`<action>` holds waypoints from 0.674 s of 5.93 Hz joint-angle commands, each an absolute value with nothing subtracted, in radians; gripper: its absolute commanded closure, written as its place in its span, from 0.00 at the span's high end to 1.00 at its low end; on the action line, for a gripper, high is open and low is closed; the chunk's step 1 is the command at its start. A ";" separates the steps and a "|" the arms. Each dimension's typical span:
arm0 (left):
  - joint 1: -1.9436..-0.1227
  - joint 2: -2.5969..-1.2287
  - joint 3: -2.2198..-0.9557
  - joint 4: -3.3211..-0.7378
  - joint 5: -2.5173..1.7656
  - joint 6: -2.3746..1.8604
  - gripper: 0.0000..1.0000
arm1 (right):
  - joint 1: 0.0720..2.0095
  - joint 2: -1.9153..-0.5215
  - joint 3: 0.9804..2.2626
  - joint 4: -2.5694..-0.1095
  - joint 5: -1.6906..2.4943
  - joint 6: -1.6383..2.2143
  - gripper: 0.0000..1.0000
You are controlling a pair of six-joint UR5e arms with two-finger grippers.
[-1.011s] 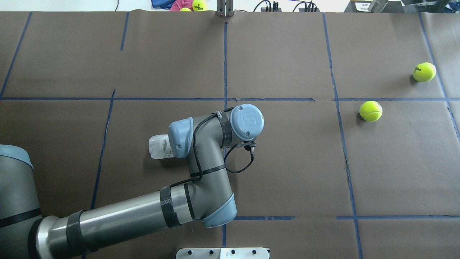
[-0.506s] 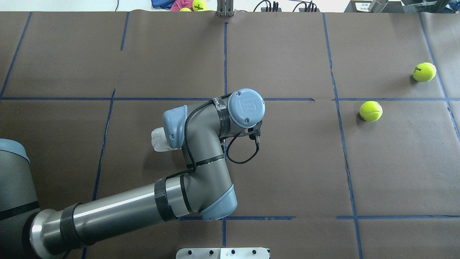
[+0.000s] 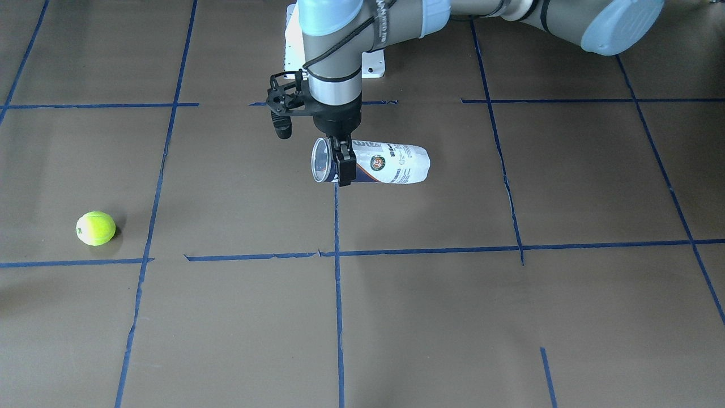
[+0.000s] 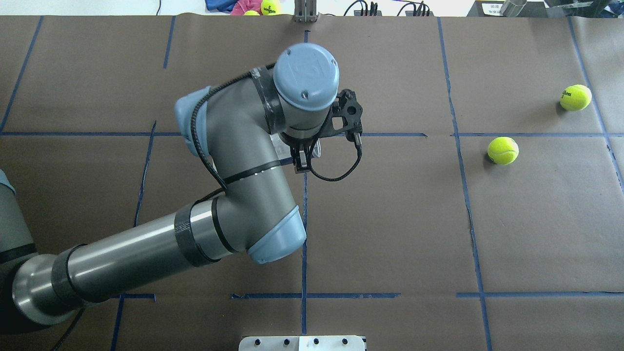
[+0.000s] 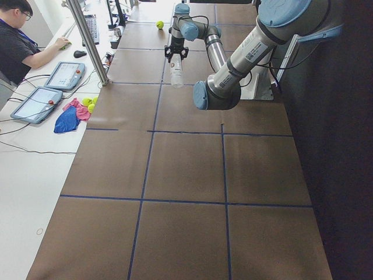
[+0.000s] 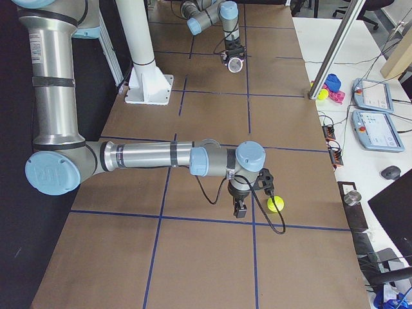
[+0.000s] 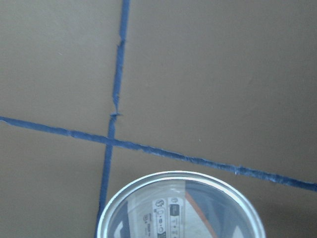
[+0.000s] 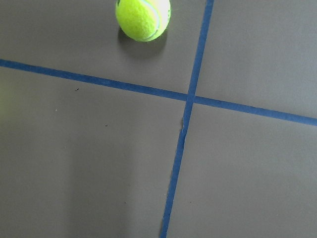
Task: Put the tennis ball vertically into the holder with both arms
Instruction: 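Lift the can with the left gripper and stand it upright, open end up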
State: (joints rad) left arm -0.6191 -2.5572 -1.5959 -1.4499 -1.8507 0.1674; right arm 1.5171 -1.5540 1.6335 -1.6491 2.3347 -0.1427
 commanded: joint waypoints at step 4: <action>-0.686 -2.248 -1.597 -2.535 -1.954 -0.292 0.75 | 1.517 -1.554 1.638 -1.649 2.335 -0.143 1.00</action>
State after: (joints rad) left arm -0.6849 -2.3273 -1.6049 -2.2989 -1.9566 -0.2170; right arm 1.5171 -1.5539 1.6360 -1.6490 2.3347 -0.1427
